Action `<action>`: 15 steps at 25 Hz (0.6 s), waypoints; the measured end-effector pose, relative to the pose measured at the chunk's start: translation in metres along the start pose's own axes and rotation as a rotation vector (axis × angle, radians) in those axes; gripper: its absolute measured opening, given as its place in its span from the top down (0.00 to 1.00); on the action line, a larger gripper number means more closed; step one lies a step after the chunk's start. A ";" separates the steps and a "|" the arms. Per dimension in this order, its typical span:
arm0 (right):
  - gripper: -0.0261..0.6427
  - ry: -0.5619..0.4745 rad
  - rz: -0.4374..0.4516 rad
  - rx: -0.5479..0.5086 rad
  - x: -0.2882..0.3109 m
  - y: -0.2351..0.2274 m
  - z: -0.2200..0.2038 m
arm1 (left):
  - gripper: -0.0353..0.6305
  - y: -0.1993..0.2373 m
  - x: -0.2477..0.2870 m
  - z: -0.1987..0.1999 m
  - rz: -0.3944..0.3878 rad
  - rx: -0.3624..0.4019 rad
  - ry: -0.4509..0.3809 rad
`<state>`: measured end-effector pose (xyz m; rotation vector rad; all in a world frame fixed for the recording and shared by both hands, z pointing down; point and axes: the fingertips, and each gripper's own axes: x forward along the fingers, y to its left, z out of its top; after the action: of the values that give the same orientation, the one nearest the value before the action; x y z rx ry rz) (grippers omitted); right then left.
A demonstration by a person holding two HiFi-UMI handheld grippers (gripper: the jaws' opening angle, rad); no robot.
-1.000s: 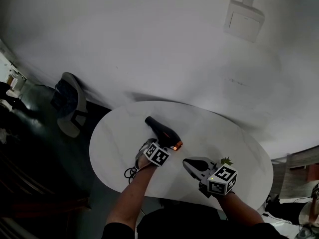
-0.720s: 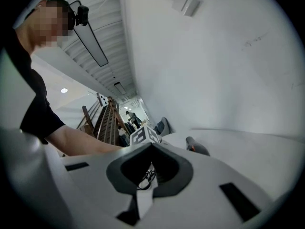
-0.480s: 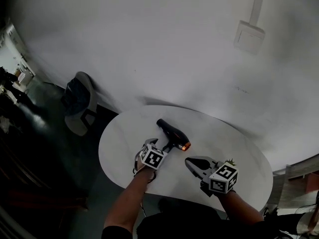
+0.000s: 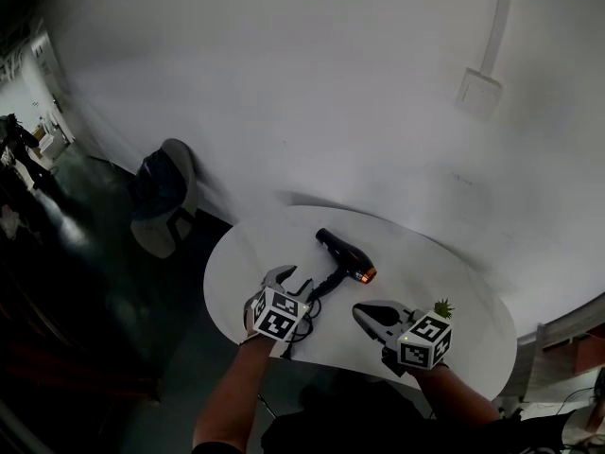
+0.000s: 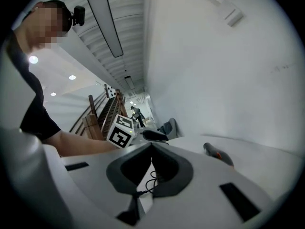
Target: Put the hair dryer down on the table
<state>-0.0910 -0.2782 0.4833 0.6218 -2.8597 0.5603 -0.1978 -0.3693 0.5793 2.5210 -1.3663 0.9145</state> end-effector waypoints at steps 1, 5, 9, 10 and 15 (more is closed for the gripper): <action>0.94 0.004 -0.004 -0.007 0.001 0.008 -0.001 | 0.67 0.000 -0.010 0.001 -0.003 0.003 -0.016; 0.94 0.020 -0.047 -0.036 -0.005 0.032 -0.006 | 0.75 -0.007 -0.053 0.016 -0.087 -0.104 -0.168; 0.94 0.007 -0.121 -0.052 -0.020 0.034 0.002 | 0.76 0.000 -0.086 0.029 -0.104 -0.217 -0.307; 0.94 0.009 -0.136 -0.059 -0.025 0.034 0.004 | 0.76 0.001 -0.093 0.029 -0.099 -0.242 -0.333; 0.94 -0.027 -0.179 -0.063 -0.040 0.031 0.021 | 0.76 0.001 -0.122 0.037 -0.091 -0.329 -0.420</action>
<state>-0.0695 -0.2456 0.4441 0.8688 -2.7954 0.4352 -0.2315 -0.2962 0.4799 2.5671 -1.3506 0.1232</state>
